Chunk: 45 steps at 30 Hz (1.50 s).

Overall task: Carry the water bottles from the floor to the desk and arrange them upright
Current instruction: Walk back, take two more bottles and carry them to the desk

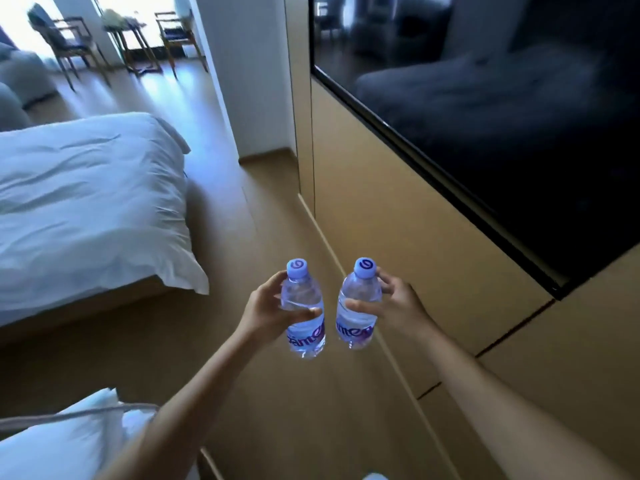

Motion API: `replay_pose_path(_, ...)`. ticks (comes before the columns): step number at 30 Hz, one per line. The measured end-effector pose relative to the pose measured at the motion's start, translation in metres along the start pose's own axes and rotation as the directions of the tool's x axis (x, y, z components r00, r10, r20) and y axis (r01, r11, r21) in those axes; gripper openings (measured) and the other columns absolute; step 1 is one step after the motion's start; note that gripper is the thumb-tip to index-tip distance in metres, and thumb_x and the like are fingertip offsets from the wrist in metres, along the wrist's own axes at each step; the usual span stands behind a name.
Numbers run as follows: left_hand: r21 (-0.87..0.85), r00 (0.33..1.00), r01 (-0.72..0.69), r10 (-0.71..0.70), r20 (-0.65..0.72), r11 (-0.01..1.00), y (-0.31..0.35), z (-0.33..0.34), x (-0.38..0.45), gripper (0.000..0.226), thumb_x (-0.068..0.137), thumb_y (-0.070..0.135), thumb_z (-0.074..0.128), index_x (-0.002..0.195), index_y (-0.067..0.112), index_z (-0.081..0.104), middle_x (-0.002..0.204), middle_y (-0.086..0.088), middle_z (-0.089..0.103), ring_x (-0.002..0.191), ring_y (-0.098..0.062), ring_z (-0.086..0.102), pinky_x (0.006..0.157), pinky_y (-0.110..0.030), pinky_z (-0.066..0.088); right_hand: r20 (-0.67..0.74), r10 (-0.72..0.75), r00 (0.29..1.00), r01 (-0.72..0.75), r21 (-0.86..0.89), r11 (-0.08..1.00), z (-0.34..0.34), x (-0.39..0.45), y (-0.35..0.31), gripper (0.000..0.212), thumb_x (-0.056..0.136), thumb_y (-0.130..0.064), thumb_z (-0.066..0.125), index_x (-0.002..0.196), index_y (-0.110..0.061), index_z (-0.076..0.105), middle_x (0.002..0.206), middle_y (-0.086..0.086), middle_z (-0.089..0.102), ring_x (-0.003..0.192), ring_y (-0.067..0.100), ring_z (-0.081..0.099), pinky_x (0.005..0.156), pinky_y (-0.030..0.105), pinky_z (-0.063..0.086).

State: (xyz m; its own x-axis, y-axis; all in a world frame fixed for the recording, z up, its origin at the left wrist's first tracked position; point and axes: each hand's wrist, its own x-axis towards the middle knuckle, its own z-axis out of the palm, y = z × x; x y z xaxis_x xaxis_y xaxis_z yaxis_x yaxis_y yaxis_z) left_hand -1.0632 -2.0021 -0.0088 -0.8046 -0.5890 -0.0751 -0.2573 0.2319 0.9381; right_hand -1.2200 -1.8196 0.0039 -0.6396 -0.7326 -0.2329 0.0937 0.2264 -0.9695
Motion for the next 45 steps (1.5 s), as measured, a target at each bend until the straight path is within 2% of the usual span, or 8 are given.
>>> replay_pose_path(5,0.081,0.985,0.046,-0.032,-0.168,0.996,-0.023,-0.064,0.085,0.061,0.045,0.049,0.087,0.101,0.042,0.062,0.091,0.016,0.073,0.083,-0.007,0.071,0.081,-0.04,0.058,0.082,-0.034,0.996,0.032,0.018,0.999,0.043,0.119,-0.038,0.06,0.061,-0.015,0.088,0.116,-0.012,0.063,0.103,0.006,0.075,0.086,0.016,0.07,0.08,0.028,0.054)
replay_pose_path(9,0.133,0.96,0.078,-0.039,-0.278,0.988,-0.043,-0.108,0.184,0.063,0.042,0.058,0.085,0.099,0.048,0.059,0.088,0.021,0.071,0.082,-0.002,0.069,0.079,-0.038,0.058,0.162,-0.058,0.985,0.057,0.008,0.998,0.067,0.241,-0.066,0.06,0.057,-0.017,0.087,0.113,-0.012,0.064,0.099,0.005,0.076,0.084,0.017,0.071,0.077,0.029,0.055)
replay_pose_path(17,0.05,0.925,0.11,-0.084,-0.37,0.993,-0.045,-0.212,0.381,0.067,0.044,0.052,0.09,0.104,0.037,0.062,0.092,0.008,0.075,0.086,-0.017,0.072,0.083,-0.05,0.056,0.262,-0.092,0.961,0.109,-0.052,0.993,0.121,0.472,-0.154,0.066,0.051,-0.021,0.091,0.111,-0.016,0.065,0.097,0.003,0.076,0.086,0.019,0.072,0.08,0.032,0.057)
replay_pose_path(23,0.0,0.871,0.104,-0.09,-0.483,0.995,-0.06,-0.299,0.508,0.064,0.043,0.048,0.088,0.101,0.034,0.065,0.087,0.011,0.075,0.081,-0.01,0.072,0.082,-0.043,0.056,0.297,-0.103,0.949,0.137,-0.094,0.986,0.181,0.626,-0.199,0.062,0.056,-0.016,0.091,0.112,-0.015,0.064,0.1,0.007,0.075,0.091,0.025,0.072,0.083,0.036,0.058)
replay_pose_path(29,0.022,0.9,0.082,-0.064,-0.432,0.996,-0.086,-0.413,0.652,0.061,0.048,0.032,0.088,0.104,0.025,0.065,0.09,0.005,0.075,0.083,-0.014,0.072,0.082,-0.043,0.057,0.247,-0.086,0.965,0.119,-0.118,0.986,0.268,0.798,-0.223,0.054,0.062,-0.002,0.089,0.11,-0.011,0.065,0.102,0.013,0.073,0.096,0.034,0.07,0.089,0.045,0.056)
replay_pose_path(34,0.133,0.929,0.099,-0.044,-0.367,0.986,-0.09,-0.516,0.765,0.059,0.05,0.036,0.089,0.103,0.031,0.063,0.087,0.014,0.072,0.08,0.002,0.067,0.073,-0.02,0.049,0.248,-0.064,0.967,0.1,-0.135,0.986,0.33,0.926,-0.266,0.05,0.062,-0.005,0.09,0.105,-0.015,0.067,0.1,0.013,0.074,0.093,0.033,0.071,0.088,0.048,0.056)
replay_pose_path(40,0.197,0.91,0.106,-0.015,-0.414,0.975,-0.108,-0.611,0.903,0.056,0.047,0.045,0.089,0.094,0.047,0.058,0.08,0.029,0.068,0.075,0.01,0.064,0.065,-0.008,0.046,0.264,-0.08,0.961,0.119,-0.135,0.984,0.39,1.075,-0.315,0.05,0.063,-0.004,0.089,0.108,-0.012,0.067,0.099,0.012,0.074,0.093,0.033,0.071,0.09,0.051,0.055)
replay_pose_path(45,0.16,0.893,0.121,-0.037,-0.448,0.98,-0.14,-0.682,1.04,0.066,0.041,0.057,0.081,0.102,0.04,0.062,0.088,0.015,0.073,0.081,-0.003,0.069,0.077,-0.031,0.057,0.319,-0.083,0.944,0.128,-0.121,0.984,0.44,1.223,-0.349,0.057,0.065,-0.004,0.087,0.116,-0.012,0.063,0.104,0.012,0.073,0.096,0.031,0.071,0.09,0.046,0.056)
